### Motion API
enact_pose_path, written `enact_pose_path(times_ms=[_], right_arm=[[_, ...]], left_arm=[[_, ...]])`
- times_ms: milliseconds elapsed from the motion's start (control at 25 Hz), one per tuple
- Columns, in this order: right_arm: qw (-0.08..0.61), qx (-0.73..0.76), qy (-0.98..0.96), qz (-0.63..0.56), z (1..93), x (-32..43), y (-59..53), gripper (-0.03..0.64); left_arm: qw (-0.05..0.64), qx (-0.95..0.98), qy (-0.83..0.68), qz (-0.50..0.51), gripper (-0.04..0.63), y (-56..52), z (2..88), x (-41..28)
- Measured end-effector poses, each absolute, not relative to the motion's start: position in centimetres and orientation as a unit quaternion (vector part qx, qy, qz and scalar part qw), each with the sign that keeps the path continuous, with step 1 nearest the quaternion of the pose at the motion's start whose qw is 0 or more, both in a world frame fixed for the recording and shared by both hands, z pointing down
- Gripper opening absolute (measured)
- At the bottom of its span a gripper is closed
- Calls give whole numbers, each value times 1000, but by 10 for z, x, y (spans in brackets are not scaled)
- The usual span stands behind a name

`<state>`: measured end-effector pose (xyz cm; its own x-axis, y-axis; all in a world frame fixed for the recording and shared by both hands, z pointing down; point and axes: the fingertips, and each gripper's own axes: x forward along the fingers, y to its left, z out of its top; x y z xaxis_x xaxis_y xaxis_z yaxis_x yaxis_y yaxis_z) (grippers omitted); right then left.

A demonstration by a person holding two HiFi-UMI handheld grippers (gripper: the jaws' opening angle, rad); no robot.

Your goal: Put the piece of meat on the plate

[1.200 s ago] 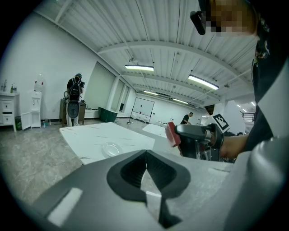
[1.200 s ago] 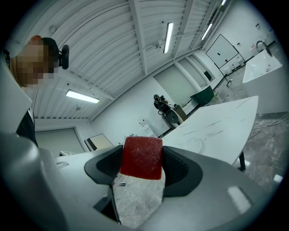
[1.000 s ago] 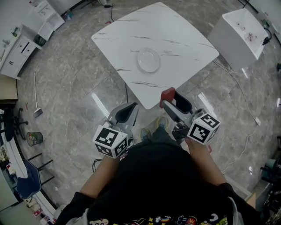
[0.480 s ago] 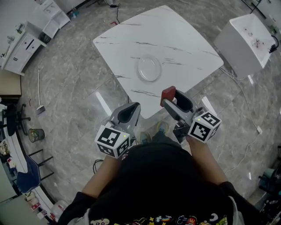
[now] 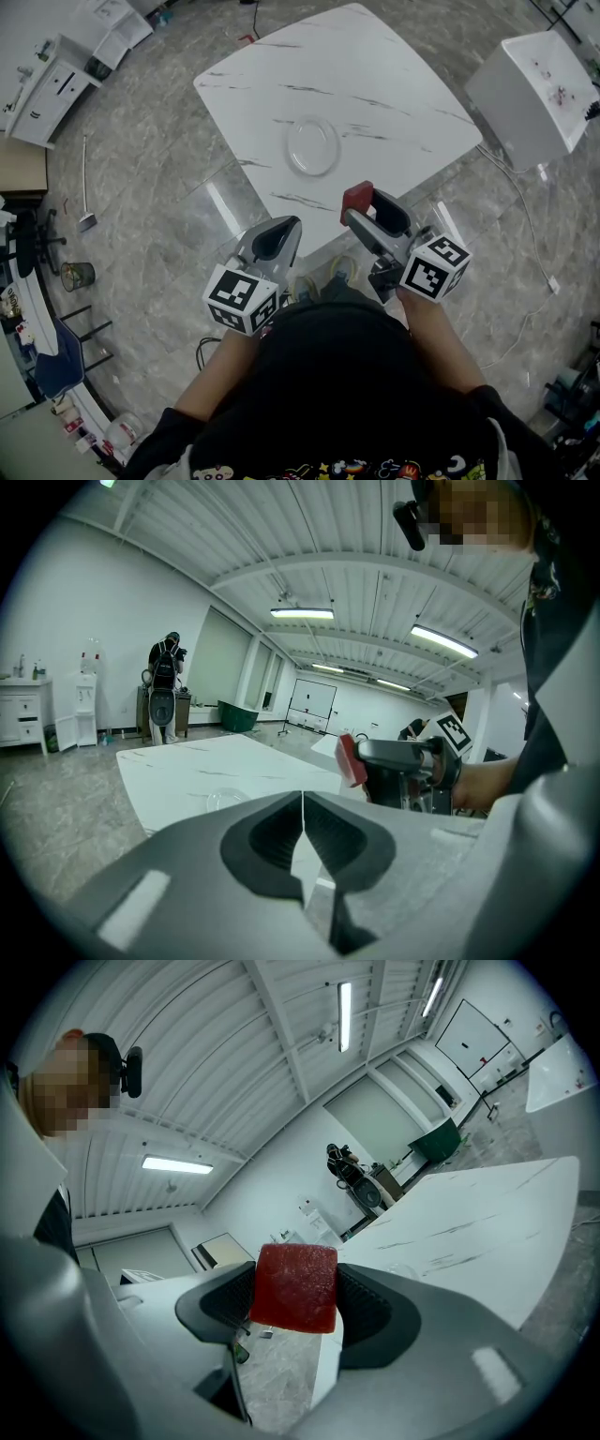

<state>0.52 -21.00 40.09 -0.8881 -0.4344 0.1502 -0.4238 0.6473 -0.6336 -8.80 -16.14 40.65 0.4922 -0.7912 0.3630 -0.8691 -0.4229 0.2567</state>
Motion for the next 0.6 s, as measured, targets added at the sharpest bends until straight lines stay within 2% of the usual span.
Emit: enact_pose_path(times_ms=[600], right_arm=[[-3, -198, 916, -348, 410, 35, -235, 295]], left_arm=[[208, 821, -522, 100, 0, -176, 413, -46]])
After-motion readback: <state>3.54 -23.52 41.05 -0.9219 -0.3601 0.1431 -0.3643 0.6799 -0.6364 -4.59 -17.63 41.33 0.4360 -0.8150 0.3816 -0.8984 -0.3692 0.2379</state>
